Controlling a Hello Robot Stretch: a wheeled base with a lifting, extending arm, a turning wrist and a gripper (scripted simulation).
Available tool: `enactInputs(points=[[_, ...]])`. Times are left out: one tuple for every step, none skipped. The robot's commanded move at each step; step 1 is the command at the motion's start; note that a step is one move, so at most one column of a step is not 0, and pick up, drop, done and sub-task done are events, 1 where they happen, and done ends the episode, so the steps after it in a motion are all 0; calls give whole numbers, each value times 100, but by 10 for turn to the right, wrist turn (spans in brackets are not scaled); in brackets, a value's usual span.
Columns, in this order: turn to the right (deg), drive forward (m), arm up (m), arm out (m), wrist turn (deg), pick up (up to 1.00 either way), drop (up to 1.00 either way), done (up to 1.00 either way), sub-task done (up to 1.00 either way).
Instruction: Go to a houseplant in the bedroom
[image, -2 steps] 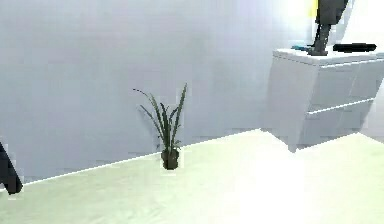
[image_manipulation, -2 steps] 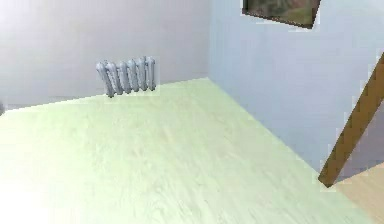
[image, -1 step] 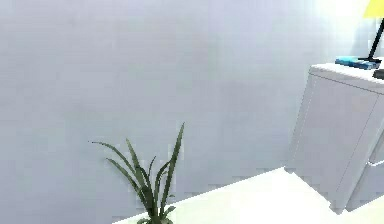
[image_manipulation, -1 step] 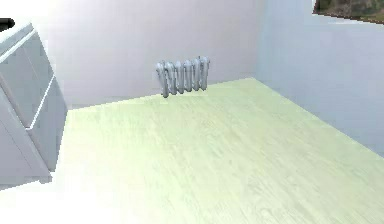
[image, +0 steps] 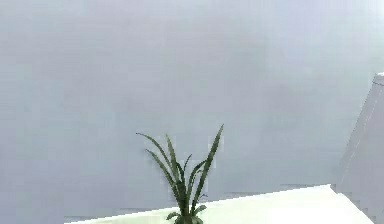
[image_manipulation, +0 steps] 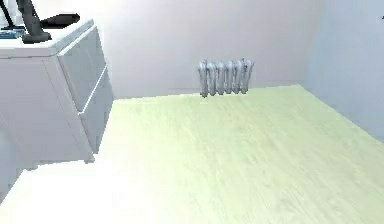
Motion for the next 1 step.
enactInputs(points=[[0,0,0,0,0,0,0,100,0]])
